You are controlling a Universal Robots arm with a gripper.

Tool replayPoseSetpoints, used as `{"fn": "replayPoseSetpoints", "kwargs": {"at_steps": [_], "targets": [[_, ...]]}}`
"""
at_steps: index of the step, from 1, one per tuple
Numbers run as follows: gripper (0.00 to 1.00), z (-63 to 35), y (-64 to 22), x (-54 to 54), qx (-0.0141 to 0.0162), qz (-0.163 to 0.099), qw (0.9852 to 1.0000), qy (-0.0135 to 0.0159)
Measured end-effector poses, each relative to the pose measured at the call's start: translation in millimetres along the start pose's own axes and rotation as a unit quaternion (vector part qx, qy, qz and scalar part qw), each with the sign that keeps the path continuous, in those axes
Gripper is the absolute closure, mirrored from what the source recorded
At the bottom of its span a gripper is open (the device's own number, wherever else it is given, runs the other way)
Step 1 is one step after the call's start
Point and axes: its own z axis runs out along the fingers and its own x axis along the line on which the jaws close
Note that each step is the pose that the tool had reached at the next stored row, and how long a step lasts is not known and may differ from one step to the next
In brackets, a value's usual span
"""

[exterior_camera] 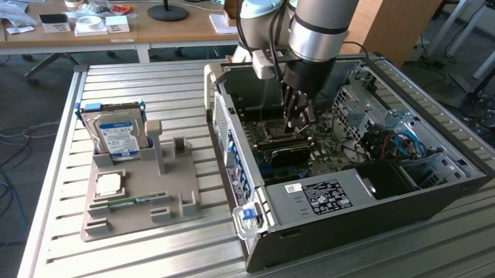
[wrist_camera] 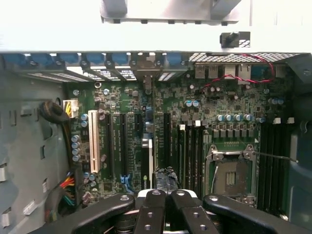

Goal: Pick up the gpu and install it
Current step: 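Press down on the gpu until it lock into place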

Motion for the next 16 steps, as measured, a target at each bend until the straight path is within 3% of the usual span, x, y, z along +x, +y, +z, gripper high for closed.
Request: {"fn": "replayPoseSetpoints", "kwargs": {"at_steps": [4,16], "targets": [[0.89,2.7,0.2,-0.4,-0.0055,0.001,1.0000,0.0003],[0.89,17.8,-0.4,0.2,-0.0059,0.001,1.0000,0.0003]]}}
